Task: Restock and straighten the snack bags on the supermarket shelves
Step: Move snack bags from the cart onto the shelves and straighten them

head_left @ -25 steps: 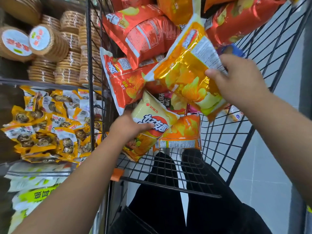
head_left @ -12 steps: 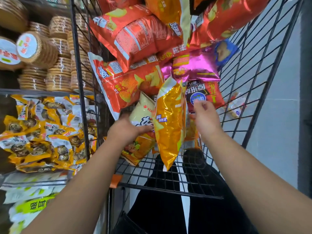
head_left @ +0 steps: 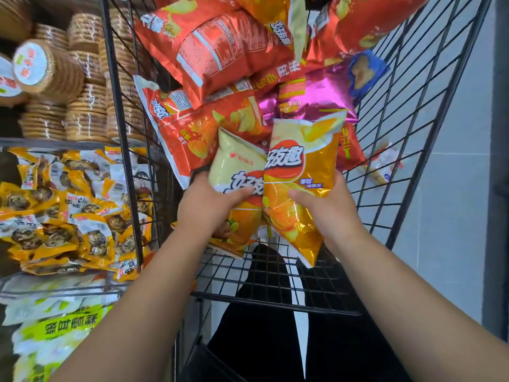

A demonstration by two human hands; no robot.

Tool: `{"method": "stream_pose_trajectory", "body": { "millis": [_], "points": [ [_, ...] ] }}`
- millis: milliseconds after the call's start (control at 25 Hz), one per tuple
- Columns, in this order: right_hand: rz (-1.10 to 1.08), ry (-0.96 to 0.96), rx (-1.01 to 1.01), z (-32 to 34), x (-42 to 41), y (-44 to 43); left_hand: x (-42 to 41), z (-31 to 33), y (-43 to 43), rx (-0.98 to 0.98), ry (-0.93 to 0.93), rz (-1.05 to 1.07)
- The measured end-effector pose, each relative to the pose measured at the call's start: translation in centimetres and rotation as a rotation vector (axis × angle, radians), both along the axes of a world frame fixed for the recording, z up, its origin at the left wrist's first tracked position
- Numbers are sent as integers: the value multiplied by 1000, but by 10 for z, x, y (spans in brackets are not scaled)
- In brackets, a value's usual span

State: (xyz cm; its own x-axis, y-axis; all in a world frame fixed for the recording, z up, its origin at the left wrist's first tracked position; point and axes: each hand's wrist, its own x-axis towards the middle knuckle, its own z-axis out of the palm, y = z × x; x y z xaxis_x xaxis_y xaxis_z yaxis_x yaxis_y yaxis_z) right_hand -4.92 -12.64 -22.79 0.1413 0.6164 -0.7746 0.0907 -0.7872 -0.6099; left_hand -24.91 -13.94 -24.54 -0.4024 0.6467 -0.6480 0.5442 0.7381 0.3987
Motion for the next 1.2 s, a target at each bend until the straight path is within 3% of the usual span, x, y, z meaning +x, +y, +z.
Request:
{"method": "stream_pose_trajectory", "body": {
  "millis": [320,440,560,920,1200],
  "points": [
    [57,112,71,72,57,8,9,43,-14,22,-437,302],
    [102,281,93,109,75,4,5,78,-19,71,-501,328],
    [48,322,90,133,95,-2,4,107,-17,97,-561,328],
    [-196,360,197,215,194,-58,72,214,-2,206,-740,97],
    [-310,387,253,257,317,-107,207,266,-23,269,-855,-82]
  ]
}}
